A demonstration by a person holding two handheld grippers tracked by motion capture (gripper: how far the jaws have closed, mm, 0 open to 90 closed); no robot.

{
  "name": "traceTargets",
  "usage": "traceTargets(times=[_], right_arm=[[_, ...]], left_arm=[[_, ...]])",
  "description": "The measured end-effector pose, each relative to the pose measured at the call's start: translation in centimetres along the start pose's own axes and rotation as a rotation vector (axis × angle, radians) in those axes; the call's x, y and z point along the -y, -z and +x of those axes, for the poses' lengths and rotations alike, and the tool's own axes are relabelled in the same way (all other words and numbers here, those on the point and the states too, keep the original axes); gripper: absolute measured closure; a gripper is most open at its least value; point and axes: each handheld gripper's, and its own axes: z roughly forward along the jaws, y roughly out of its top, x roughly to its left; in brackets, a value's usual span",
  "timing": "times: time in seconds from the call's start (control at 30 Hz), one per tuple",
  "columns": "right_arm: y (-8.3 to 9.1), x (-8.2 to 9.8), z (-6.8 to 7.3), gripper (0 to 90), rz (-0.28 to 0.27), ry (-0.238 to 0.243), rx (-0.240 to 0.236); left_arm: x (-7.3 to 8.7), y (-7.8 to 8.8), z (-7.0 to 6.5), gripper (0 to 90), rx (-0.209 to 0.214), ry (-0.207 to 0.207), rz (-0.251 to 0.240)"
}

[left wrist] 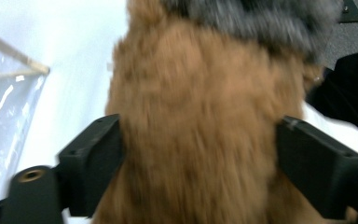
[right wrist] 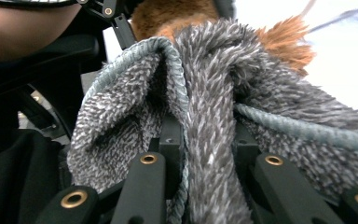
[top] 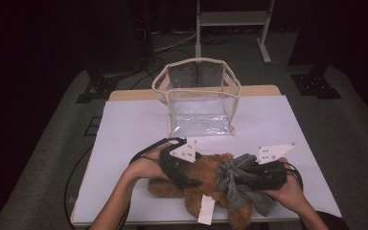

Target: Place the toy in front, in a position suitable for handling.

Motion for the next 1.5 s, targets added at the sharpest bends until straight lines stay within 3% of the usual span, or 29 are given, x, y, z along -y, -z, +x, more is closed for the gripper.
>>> traceTargets(times=[0.13,0.23,0.37,0.43,0.47,0.53,0.6,0.67,0.77,0.97,1.07,1.13,1.23,1.4,1.5], right_arm=[[-0.1,0.0,0.1,72.2,0.003,0.010,-0.016],[0.1,0.3,0.0,72.2,0.002,0.004,-0.020],[0.3,0.4,-0.3,72.1,0.004,-0.001,-0.024],[0.3,0.4,-0.5,72.1,0.006,-0.001,-0.029],[0.3,0.4,-0.6,72.0,0.010,0.000,-0.027],[0.4,0.6,-0.9,71.9,0.007,-0.012,-0.027],[0.7,0.7,-1.2,71.9,-0.005,-0.031,-0.031],[1.0,0.4,-1.5,71.8,-0.022,-0.034,-0.033],[1.5,-0.7,-2.0,71.7,-0.027,-0.014,0.003],[2.6,-3.2,-3.8,71.7,-0.053,0.002,0.047],[2.8,-4.3,-4.4,71.7,-0.045,0.017,0.078],[2.7,-4.5,-4.6,71.7,-0.037,0.026,0.093],[1.7,-3.4,-4.6,71.7,-0.016,0.024,0.088],[1.3,-0.4,-4.0,72.3,-0.025,-0.008,0.068],[1.4,1.5,-3.7,72.6,0.021,-0.036,0.079]], left_arm=[[-1.5,-1.3,0.6,7.1,0.028,0.005,0.002],[-2.2,-2.7,1.1,2.4,0.057,0.029,0.048],[-3.1,-4.0,1.2,2.4,0.114,0.018,0.111],[-3.4,-4.6,1.2,2.5,0.116,0.014,0.147],[-3.4,-4.7,1.2,7.7,0.114,0.010,0.153],[-3.3,-4.6,1.2,24.9,0.089,0.007,0.144],[-3.3,-4.1,1.0,36.0,0.068,0.005,0.125],[-3.5,-3.6,1.3,41.2,0.045,0.009,0.102],[-3.8,-3.0,1.9,43.2,0.002,0.026,0.069],[-5.1,-2.2,3.7,45.9,-0.127,0.016,0.055],[-5.2,-2.4,4.4,45.2,-0.144,0.038,0.040],[-4.9,-2.9,4.3,42.6,-0.126,0.036,0.035],[-4.5,-3.0,4.0,35.5,-0.122,0.028,0.031],[-3.5,-2.0,3.2,31.8,-0.103,0.031,0.035],[-2.7,-1.8,2.8,31.8,-0.116,0.030,0.061]])
